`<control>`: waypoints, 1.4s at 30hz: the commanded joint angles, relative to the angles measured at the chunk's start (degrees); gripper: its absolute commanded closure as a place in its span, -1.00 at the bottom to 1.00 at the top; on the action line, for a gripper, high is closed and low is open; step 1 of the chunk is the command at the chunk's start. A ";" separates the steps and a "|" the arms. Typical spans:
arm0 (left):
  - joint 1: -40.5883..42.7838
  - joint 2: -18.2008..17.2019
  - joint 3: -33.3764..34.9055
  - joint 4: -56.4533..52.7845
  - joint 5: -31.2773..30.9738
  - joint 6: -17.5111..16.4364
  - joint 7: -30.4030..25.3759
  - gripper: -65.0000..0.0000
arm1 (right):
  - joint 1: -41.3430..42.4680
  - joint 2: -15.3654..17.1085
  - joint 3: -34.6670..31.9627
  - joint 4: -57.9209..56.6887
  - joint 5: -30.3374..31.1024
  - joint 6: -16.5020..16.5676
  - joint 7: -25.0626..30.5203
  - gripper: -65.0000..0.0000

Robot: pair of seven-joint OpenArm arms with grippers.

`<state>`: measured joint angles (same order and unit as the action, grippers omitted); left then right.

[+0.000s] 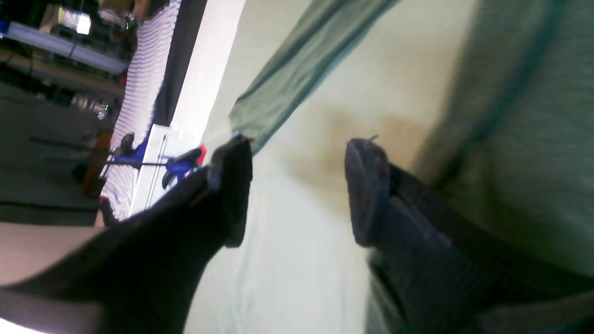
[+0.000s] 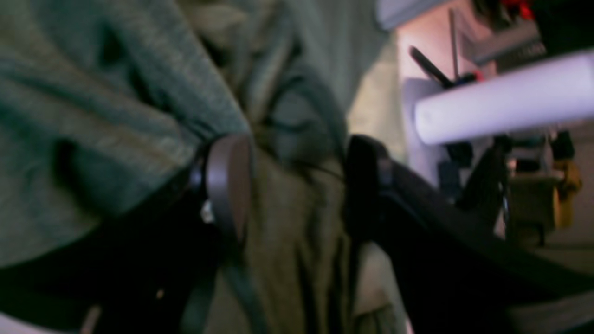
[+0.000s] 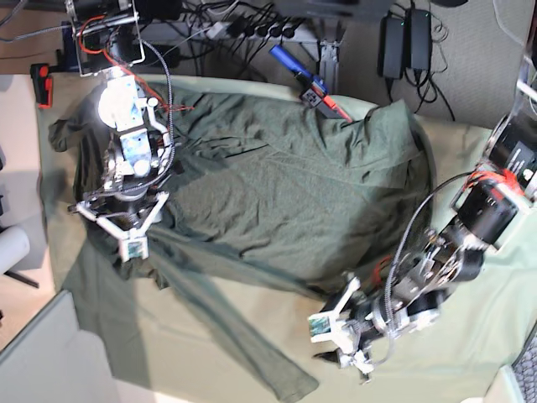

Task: Fold the T-shirt properly

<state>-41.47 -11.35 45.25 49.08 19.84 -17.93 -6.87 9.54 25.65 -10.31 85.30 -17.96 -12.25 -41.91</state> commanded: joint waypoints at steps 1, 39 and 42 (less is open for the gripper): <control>-2.69 1.64 0.33 -1.22 -0.74 2.12 -1.03 -0.10 | 1.22 0.83 1.95 1.18 -0.79 -1.31 0.68 -0.02; -1.88 17.09 -32.37 -13.38 -56.19 -3.74 29.68 -0.10 | -3.98 -8.52 27.04 8.85 18.23 4.31 4.28 -0.02; -0.87 16.26 -32.37 -13.35 -53.70 -4.22 30.14 -0.10 | -3.63 -8.52 26.71 7.28 20.61 7.85 7.87 -0.02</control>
<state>-40.05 5.02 13.06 34.85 -32.93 -21.10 24.27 4.75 16.32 16.21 91.81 2.96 -4.60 -35.35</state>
